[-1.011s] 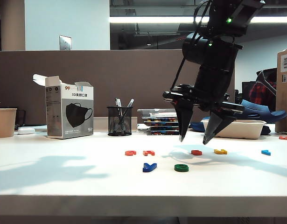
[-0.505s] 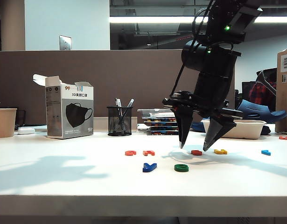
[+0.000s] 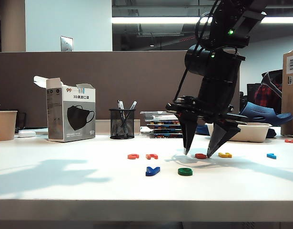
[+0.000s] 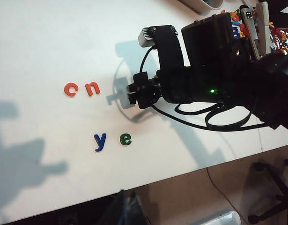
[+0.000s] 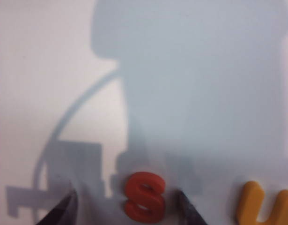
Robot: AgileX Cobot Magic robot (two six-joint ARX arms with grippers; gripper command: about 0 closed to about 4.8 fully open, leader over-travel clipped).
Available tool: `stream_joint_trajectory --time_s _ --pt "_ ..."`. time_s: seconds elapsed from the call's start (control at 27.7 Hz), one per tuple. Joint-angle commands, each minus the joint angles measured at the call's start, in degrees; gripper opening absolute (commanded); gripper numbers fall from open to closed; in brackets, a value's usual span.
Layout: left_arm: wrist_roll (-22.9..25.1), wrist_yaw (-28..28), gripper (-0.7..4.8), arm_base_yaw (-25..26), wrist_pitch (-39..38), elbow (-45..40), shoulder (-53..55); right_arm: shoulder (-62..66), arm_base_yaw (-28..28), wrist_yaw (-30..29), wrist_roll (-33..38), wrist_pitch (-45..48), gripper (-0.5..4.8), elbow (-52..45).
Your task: Select the appropriate letters from the row of letter magnets placed on the table to arrange into the word "yes".
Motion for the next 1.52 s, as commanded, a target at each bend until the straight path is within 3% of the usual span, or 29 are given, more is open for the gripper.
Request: stream_joint_trajectory --time_s 0.04,0.43,0.97,1.08,1.52 --pt "0.24 0.04 -0.05 -0.02 0.31 0.17 -0.13 0.15 0.02 -0.28 -0.15 -1.2 2.69 -0.04" --pt "0.24 0.04 -0.05 -0.02 0.31 0.17 -0.13 0.15 -0.02 -0.33 -0.15 -1.38 2.13 -0.04" --pt "0.24 0.04 -0.05 -0.02 0.31 0.17 -0.13 0.17 -1.44 -0.94 -0.15 -1.44 1.97 -0.04" --pt "0.24 0.04 -0.05 -0.02 0.31 0.17 -0.13 0.17 -1.44 -1.86 -0.15 -1.9 1.55 -0.07" --pt "0.24 0.04 -0.05 -0.02 0.31 0.17 -0.13 0.26 -1.44 -1.64 -0.15 -1.22 1.23 -0.07"
